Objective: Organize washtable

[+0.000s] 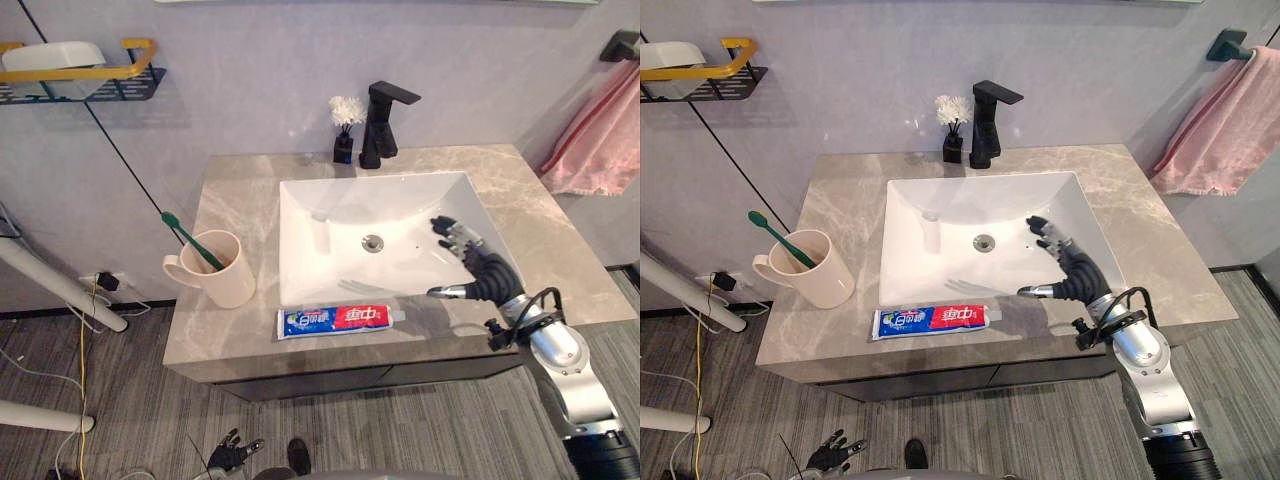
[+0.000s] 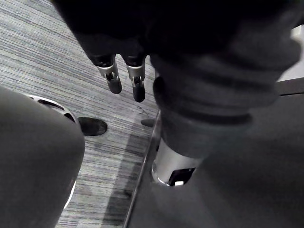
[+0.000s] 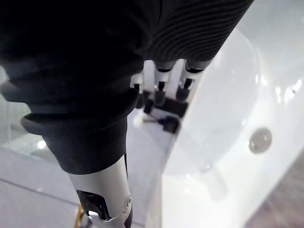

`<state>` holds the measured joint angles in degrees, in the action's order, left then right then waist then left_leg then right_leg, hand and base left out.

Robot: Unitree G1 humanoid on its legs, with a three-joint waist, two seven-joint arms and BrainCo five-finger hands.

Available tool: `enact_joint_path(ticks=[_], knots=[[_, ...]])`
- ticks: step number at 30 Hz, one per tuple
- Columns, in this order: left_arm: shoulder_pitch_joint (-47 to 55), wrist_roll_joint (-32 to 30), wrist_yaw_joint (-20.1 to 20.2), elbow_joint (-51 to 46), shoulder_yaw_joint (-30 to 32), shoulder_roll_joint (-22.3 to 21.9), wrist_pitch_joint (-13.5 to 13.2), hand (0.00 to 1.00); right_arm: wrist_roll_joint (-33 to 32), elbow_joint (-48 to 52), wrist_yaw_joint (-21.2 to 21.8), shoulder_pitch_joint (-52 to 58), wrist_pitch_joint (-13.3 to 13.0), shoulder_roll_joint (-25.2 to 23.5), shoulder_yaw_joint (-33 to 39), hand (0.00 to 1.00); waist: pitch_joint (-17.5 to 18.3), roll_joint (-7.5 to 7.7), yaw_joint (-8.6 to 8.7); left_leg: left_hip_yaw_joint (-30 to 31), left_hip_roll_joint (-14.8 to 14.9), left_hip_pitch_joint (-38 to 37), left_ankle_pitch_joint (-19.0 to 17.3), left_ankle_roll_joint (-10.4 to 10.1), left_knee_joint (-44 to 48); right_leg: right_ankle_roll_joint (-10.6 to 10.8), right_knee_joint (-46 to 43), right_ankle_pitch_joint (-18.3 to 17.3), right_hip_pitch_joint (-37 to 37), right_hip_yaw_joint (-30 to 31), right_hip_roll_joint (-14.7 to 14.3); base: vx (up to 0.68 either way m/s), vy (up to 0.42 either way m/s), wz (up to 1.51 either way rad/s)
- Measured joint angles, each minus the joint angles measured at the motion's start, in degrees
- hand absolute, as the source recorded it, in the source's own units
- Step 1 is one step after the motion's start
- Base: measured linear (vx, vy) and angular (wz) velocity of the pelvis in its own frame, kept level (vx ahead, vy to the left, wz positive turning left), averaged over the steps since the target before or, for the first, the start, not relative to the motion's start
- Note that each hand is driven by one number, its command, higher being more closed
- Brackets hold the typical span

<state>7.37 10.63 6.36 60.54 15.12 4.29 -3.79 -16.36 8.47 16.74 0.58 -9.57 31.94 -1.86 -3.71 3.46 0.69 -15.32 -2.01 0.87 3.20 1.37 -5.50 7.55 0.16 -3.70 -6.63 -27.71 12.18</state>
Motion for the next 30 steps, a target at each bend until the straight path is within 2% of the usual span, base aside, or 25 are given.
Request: enact_joint_path(ticks=[3,10,14,17,19,25,30], knots=[[-0.1,0.2,0.0,0.0,-0.9,0.5,-0.4,0.00,0.1,0.0,0.9,0.1,0.0,0.1,-1.7,0.00,-0.3,0.15,-0.10,0.6,-0.1,0.4,0.2,0.1,0.0,0.0,0.0,0.0,0.0,-0.6,0.0,-0.02,0.003,0.13],[-0.2,1.0,0.8,0.3,-2.0,2.1,-0.6,0.00,0.2,0.0,1.1,0.0,0.0,0.5,-6.0,0.00,-1.4,1.02,-1.48,1.5,-0.3,0.9,0.4,0.2,0.0,0.1,0.2,-0.1,0.1,-1.5,0.0,0.00,-0.005,0.05],[2.0,1.0,0.8,2.6,-3.3,3.8,-0.4,0.00,1.2,0.0,1.1,-0.7,0.0,1.5,-8.3,0.00,-1.9,1.96,-1.87,3.1,-0.5,2.7,0.9,0.4,0.0,0.4,0.2,-0.2,0.9,-2.8,-0.1,0.01,-0.019,0.20],[3.5,1.1,0.5,3.1,-3.7,4.0,0.2,0.00,1.3,-0.1,1.1,-0.8,0.0,2.4,-8.9,0.00,-2.1,2.27,-2.16,3.9,-0.6,3.1,1.0,0.5,0.0,0.5,0.2,-0.2,0.9,-3.7,-0.1,0.02,-0.013,0.16],[4.0,1.2,0.4,3.1,-3.7,4.1,0.1,0.00,1.8,-0.2,1.0,-0.8,0.0,2.4,-8.9,0.00,-2.3,2.69,-3.17,4.1,-0.6,3.3,1.0,0.5,0.0,0.5,0.2,-0.2,0.9,-3.9,-0.1,0.00,-0.008,0.07],[4.0,1.4,0.4,3.0,-3.8,4.4,0.1,0.00,4.4,-0.2,0.9,-1.7,-0.1,3.4,-9.9,0.00,-2.7,3.37,-3.43,5.7,-1.0,4.7,1.7,0.7,0.0,0.5,0.2,-0.2,1.3,-5.4,-0.1,-0.02,-0.001,0.14],[4.1,2.3,0.4,3.0,-3.8,4.8,0.1,0.00,5.9,-0.2,1.0,-2.5,-0.1,3.6,-9.9,0.00,-3.5,4.13,-4.64,6.0,-1.0,5.5,2.2,0.8,0.0,0.5,0.1,-0.2,2.0,-6.0,-0.1,-0.02,0.003,0.04]])
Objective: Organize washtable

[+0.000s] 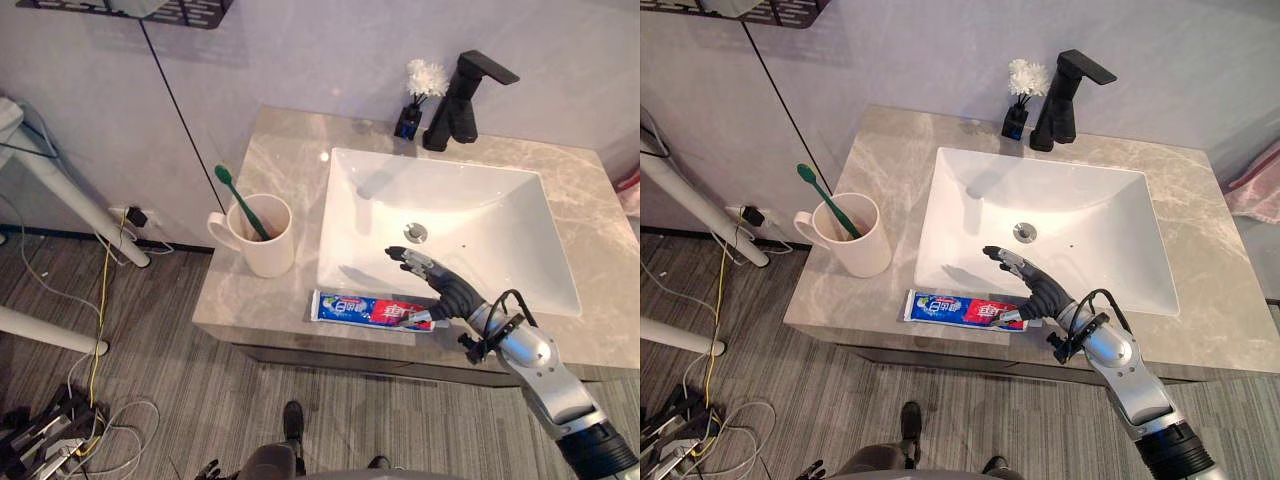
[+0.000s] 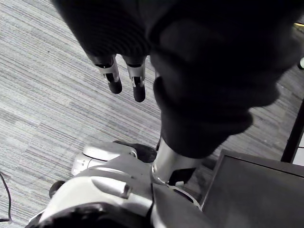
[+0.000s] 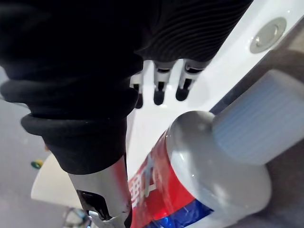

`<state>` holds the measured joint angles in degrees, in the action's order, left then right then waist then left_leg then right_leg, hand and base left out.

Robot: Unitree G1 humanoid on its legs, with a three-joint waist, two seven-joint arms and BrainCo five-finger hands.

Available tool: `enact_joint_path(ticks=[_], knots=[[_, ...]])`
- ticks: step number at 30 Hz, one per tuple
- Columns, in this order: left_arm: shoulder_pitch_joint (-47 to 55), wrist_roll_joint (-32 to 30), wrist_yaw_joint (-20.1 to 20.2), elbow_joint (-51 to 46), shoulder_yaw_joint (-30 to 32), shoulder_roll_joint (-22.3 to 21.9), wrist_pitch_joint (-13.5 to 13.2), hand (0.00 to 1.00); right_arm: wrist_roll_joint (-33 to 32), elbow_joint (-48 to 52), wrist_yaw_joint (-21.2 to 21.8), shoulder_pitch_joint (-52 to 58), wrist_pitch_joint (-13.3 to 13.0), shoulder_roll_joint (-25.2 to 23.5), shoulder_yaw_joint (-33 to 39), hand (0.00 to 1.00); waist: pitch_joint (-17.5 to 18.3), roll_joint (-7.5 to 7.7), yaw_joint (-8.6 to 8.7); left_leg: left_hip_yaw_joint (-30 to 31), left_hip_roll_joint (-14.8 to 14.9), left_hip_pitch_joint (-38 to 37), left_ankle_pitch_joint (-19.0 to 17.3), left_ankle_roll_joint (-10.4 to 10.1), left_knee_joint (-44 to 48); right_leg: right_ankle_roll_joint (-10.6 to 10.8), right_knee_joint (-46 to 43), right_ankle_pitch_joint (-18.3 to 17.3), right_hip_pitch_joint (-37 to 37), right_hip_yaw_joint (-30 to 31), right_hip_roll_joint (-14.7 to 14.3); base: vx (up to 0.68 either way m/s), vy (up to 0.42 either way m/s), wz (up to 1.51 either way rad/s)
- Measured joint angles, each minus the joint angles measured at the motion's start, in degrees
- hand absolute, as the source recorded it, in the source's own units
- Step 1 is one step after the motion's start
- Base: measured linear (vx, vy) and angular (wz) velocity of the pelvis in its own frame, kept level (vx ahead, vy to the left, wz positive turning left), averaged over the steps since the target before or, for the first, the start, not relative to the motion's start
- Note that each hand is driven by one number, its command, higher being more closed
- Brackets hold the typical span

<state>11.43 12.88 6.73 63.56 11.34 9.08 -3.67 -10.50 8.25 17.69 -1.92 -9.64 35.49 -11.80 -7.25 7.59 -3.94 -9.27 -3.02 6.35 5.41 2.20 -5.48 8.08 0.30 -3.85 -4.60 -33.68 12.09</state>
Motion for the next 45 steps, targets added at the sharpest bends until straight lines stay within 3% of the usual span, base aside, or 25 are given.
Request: enact_joint_path(ticks=[23,24,35,45], knots=[[0.1,2.9,0.2,0.0,-2.5,1.2,0.0,0.00,4.7,0.0,2.5,1.9,-0.2,6.1,0.0,0.00,-0.6,1.28,-0.01,2.4,-0.4,1.7,1.1,0.2,0.0,0.0,-0.3,0.0,0.6,-2.4,-0.1,0.00,0.002,0.05],[0.2,3.1,0.2,0.0,-2.9,1.3,0.0,0.00,5.5,0.0,2.5,2.2,-0.3,6.2,0.2,1.00,-0.6,1.31,0.00,2.5,-0.4,1.7,1.2,0.2,0.0,0.0,-0.3,0.0,0.6,-2.4,0.0,-0.02,0.014,0.04],[0.2,5.0,0.2,-0.1,-5.0,2.0,-0.1,0.00,10.0,0.0,1.2,0.1,-0.4,8.4,2.1,1.00,-0.7,1.51,-0.09,3.5,-0.9,2.3,1.3,0.1,0.0,0.0,-0.3,0.0,0.7,-2.7,0.2,0.00,0.008,0.04],[0.2,4.9,0.1,-0.1,-6.3,2.5,0.0,0.00,10.1,0.6,1.1,-0.4,-1.3,9.0,2.4,1.00,-0.8,1.75,0.02,3.9,-1.0,2.5,1.3,0.2,0.0,0.2,-0.3,0.1,0.7,-2.7,0.2,0.01,0.000,0.01]])
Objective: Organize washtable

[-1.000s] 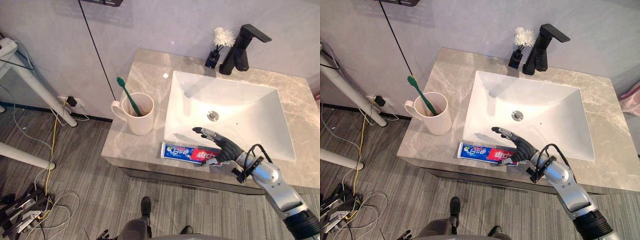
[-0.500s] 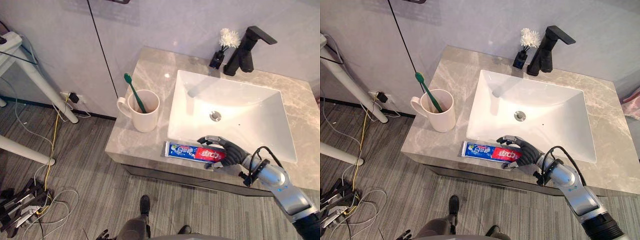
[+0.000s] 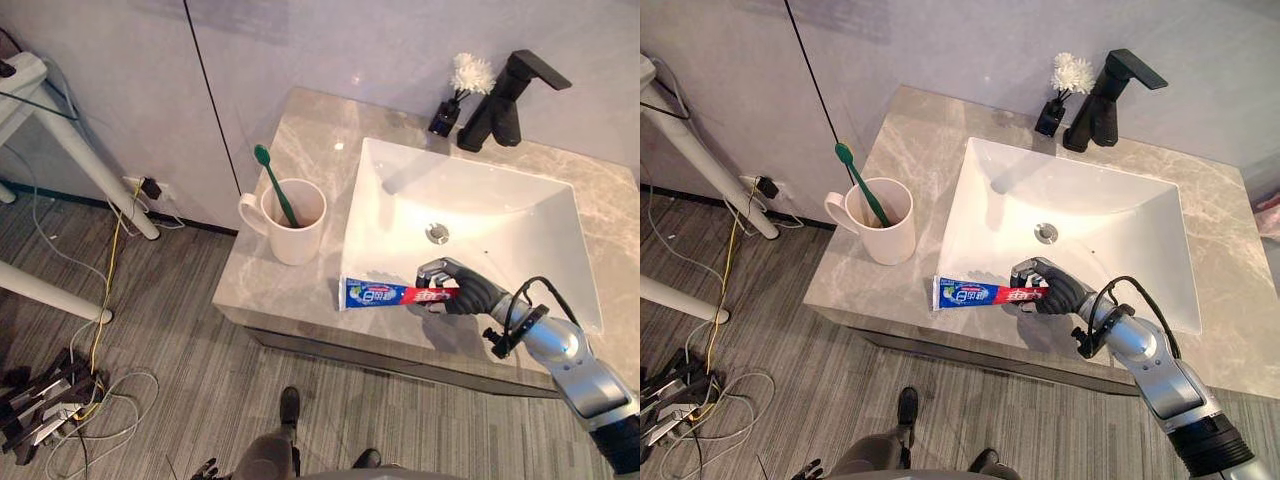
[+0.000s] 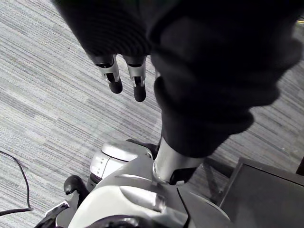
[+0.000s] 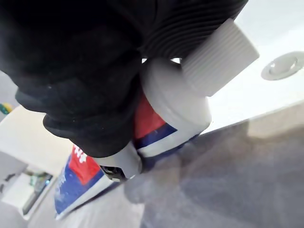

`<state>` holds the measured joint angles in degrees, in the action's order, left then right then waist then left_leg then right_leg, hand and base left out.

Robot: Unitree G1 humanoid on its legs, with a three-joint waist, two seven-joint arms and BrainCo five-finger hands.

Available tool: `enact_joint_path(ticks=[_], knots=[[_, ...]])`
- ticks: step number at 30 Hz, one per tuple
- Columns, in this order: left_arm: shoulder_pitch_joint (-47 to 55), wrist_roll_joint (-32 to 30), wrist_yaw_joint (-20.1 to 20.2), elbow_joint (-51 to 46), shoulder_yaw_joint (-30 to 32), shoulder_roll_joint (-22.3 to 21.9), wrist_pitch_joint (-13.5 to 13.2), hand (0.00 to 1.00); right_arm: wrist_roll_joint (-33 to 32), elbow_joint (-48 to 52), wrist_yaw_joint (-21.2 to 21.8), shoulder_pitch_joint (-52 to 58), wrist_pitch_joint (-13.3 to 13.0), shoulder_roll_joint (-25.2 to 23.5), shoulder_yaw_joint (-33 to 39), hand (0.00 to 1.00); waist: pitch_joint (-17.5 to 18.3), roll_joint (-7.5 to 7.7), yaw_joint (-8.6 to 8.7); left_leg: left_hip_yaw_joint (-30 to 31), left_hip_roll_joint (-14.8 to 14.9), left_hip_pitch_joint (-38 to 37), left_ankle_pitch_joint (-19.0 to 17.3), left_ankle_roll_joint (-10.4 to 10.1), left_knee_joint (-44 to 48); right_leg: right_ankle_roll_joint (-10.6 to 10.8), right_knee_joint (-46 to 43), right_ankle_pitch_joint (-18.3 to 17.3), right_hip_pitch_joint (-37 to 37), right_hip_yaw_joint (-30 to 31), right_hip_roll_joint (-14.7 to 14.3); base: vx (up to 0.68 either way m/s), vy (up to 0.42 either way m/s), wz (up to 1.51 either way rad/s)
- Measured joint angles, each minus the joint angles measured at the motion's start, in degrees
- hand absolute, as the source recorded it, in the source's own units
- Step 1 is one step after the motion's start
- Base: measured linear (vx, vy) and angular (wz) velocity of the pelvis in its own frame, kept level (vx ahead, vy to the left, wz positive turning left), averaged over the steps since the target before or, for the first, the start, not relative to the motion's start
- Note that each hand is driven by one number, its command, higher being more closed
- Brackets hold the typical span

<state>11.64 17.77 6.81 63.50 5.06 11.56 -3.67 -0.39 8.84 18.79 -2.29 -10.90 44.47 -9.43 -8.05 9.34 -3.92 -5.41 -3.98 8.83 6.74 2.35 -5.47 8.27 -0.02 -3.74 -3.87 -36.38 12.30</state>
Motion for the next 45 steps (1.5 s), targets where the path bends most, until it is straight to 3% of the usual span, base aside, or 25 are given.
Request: enact_joint_path(ticks=[4,6,11,14,17,20,21,26,32,37,45], knots=[[0.3,-0.7,-1.4,-1.5,0.3,-0.2,0.1,0.00,0.5,-0.4,0.0,0.0,0.2,0.0,1.2,1.00,0.1,-0.21,0.01,-0.1,-0.1,-0.1,0.0,-0.1,0.0,0.0,-0.4,0.0,0.1,0.1,0.4,-0.02,0.008,-0.01],[1.8,0.7,-3.0,-5.9,3.3,-1.4,0.0,0.00,0.4,-1.1,-0.3,0.0,0.2,-0.3,3.3,1.00,0.1,-0.51,0.00,-0.1,-0.2,-0.1,-0.3,-0.4,0.0,0.0,-0.8,0.0,0.2,-0.1,0.8,-0.02,0.041,0.02],[5.3,12.1,-9.9,-36.0,24.3,-11.9,-4.1,0.00,-1.4,-1.8,-6.2,0.2,1.4,-4.7,20.4,1.00,1.0,-1.51,-0.18,0.8,-0.8,-0.1,-0.3,-0.3,0.0,0.0,-1.0,0.0,-0.3,-1.4,1.0,-0.01,0.015,0.11],[5.1,12.4,-17.0,-59.8,37.3,-11.9,-8.0,0.00,-3.6,2.0,-11.8,-2.3,1.4,-10.4,30.1,1.00,2.7,-2.29,-0.01,0.7,-0.9,-0.9,0.1,0.3,0.0,0.0,-0.8,0.0,-1.1,-1.5,1.1,0.02,-0.017,-0.01],[4.2,11.5,-19.3,-74.2,38.6,-10.0,-10.8,0.00,-4.6,4.8,-15.3,-4.9,1.1,-13.8,31.4,1.00,4.5,-4.01,-0.03,0.6,-1.0,-2.0,0.1,0.4,0.0,0.0,-0.7,0.0,-2.3,-1.5,1.1,0.03,-0.033,0.00],[2.5,10.8,-19.2,-82.8,32.8,-9.0,-10.7,0.00,-5.1,6.3,-17.1,-7.6,1.0,-18.3,28.4,1.00,5.6,-5.69,-0.20,0.7,-0.8,-2.9,0.0,0.5,0.0,0.0,-0.5,0.0,-3.2,-1.4,0.9,-0.03,-0.025,-0.01],[1.7,11.0,-17.4,-87.8,25.2,-8.4,-10.3,0.00,-5.8,6.5,-17.6,-9.0,1.0,-20.6,23.7,1.00,5.9,-6.59,-0.26,0.7,-0.6,-3.5,0.0,0.4,0.0,0.1,-0.3,-0.1,-3.9,-1.4,0.7,-0.08,-0.045,-0.07],[-1.9,20.3,-9.5,-97.4,7.2,-3.9,-9.6,0.00,-6.0,8.4,-17.3,-11.4,1.0,-24.8,10.7,1.00,6.2,-7.08,-0.05,0.4,0.2,-4.1,0.1,0.3,0.0,0.1,-0.5,-0.5,-4.2,-1.0,0.0,-0.05,-0.035,-0.05],[-6.6,28.4,-6.2,-99.9,-7.2,-1.3,-8.0,0.00,-5.7,8.4,-17.1,-15.0,1.0,-32.9,2.7,1.00,6.4,-7.72,-0.12,0.1,0.3,-5.2,0.2,0.2,0.0,0.3,-0.5,-0.4,-5.2,-0.8,-0.1,0.00,-0.005,0.00],[-8.0,31.7,-4.5,-97.7,-14.9,-0.7,-4.5,0.00,-4.6,8.4,-14.7,-14.9,1.1,-36.0,-1.8,1.00,6.3,-7.90,0.07,0.1,0.3,-5.7,0.2,0.2,0.0,0.3,-0.2,-0.4,-5.8,-0.8,-0.1,0.00,0.000,0.00],[-8.2,33.1,-3.1,-96.6,-19.8,0.5,-1.7,0.00,-4.0,8.4,-12.2,-13.1,1.4,-38.2,-5.3,1.00,6.3,-8.02,0.12,-0.5,0.3,-5.9,0.2,0.2,0.0,0.4,0.0,-0.3,-5.8,-0.3,-0.1,0.00,-0.006,-0.02]])
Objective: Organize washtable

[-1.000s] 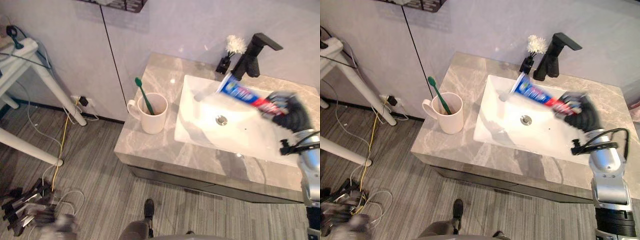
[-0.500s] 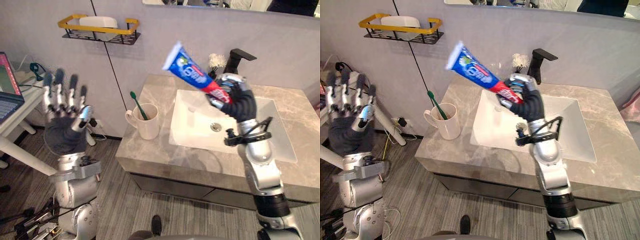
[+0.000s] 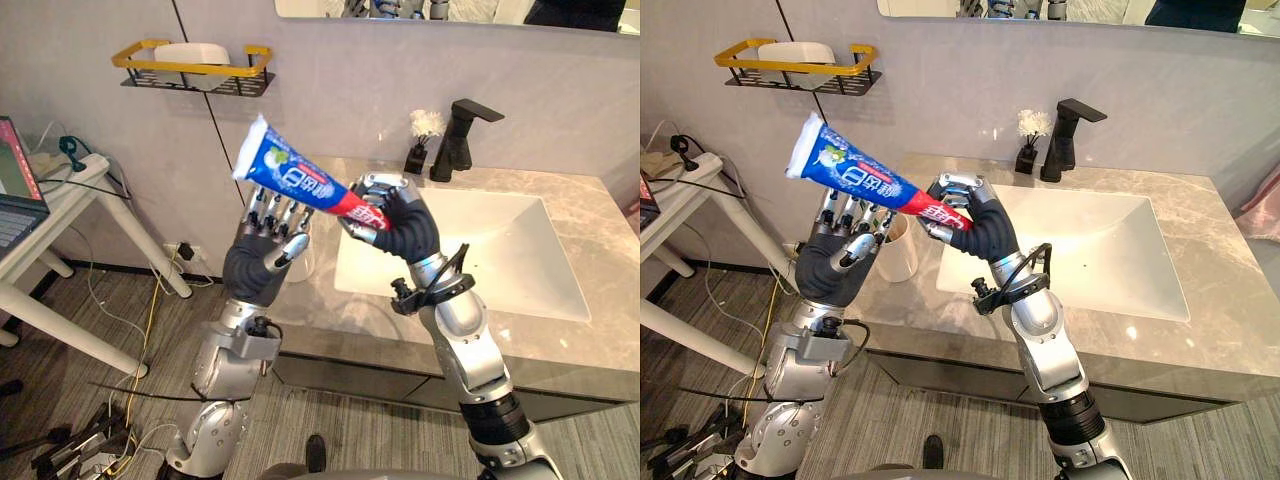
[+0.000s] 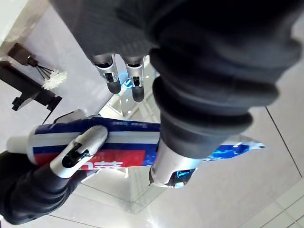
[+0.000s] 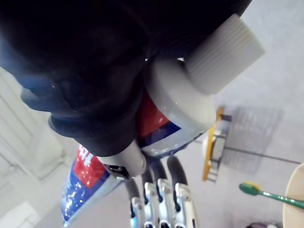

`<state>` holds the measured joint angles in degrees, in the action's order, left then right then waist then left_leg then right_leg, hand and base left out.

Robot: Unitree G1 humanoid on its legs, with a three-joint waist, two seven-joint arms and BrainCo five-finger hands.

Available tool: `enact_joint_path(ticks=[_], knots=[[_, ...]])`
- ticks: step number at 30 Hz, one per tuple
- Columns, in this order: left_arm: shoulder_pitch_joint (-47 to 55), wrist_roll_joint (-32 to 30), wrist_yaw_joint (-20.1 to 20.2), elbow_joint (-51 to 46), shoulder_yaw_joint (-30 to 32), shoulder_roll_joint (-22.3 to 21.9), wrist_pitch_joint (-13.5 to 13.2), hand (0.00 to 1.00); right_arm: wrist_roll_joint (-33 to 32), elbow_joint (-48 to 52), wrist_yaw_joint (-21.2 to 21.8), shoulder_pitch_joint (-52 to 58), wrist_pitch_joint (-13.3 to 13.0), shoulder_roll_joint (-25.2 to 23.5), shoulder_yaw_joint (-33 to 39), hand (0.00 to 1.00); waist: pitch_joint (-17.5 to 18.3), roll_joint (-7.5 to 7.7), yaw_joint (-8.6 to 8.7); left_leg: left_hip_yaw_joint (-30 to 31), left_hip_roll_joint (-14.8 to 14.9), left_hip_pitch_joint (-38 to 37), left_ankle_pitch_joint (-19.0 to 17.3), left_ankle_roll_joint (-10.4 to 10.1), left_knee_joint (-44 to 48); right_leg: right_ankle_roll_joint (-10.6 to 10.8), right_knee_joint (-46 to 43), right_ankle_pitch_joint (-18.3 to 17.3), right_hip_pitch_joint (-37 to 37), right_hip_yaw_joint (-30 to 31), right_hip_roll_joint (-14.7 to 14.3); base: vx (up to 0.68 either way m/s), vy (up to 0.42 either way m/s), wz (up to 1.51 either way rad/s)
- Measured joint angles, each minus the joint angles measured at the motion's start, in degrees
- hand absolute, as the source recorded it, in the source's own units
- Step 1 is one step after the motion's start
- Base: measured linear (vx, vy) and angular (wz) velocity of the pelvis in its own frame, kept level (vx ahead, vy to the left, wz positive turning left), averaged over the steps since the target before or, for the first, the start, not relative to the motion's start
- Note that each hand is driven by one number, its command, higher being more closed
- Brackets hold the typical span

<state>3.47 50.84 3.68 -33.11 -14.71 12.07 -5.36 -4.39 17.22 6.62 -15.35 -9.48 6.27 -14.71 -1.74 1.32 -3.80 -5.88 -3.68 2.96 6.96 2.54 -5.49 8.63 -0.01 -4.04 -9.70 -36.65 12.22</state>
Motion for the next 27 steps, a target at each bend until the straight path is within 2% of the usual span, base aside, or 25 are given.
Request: enact_joint_path(ticks=[7,12,19,23,27], knots=[[-0.1,0.0,0.0,2.3,-3.8,0.0,0.2,0.00,0.0,-0.1,1.3,0.8,0.1,-1.3,-2.2,1.00,0.0,0.00,0.11,-0.4,0.1,-0.2,0.0,0.0,0.0,0.0,0.0,0.1,0.0,0.5,0.0,-0.01,-0.006,-0.03],[-0.1,-0.3,-0.2,2.9,-3.8,0.2,0.6,0.00,-0.1,-0.4,2.2,2.3,0.1,-1.4,-3.5,1.00,0.0,0.01,0.26,-0.4,0.1,-0.2,0.0,0.0,0.0,0.1,0.1,0.1,0.0,0.5,0.0,0.00,0.000,0.00],[-0.3,-1.0,-0.9,4.0,-3.8,0.1,0.5,0.00,0.0,-2.0,3.7,5.0,1.0,-1.3,-4.5,1.00,0.0,0.07,1.37,-0.5,0.1,-0.2,0.0,0.0,0.0,0.2,0.2,0.3,0.0,0.6,0.0,0.00,0.000,0.00],[-0.6,-2.1,-1.4,4.4,-3.9,0.1,1.8,0.00,0.0,-2.7,3.9,6.8,0.8,-1.2,-4.5,1.00,0.1,0.09,1.72,-0.8,0.2,-0.2,0.0,0.0,0.0,0.1,0.4,0.5,0.1,0.8,-0.1,-0.01,-0.008,-0.03],[-0.6,-2.3,-1.4,4.4,-3.4,0.0,1.9,0.00,0.0,-2.7,4.6,8.0,0.5,-1.2,-4.2,1.00,0.1,0.12,1.68,-1.2,0.3,-0.4,0.0,0.0,0.0,0.1,0.5,0.6,0.1,1.1,-0.1,-0.01,-0.010,-0.05]])
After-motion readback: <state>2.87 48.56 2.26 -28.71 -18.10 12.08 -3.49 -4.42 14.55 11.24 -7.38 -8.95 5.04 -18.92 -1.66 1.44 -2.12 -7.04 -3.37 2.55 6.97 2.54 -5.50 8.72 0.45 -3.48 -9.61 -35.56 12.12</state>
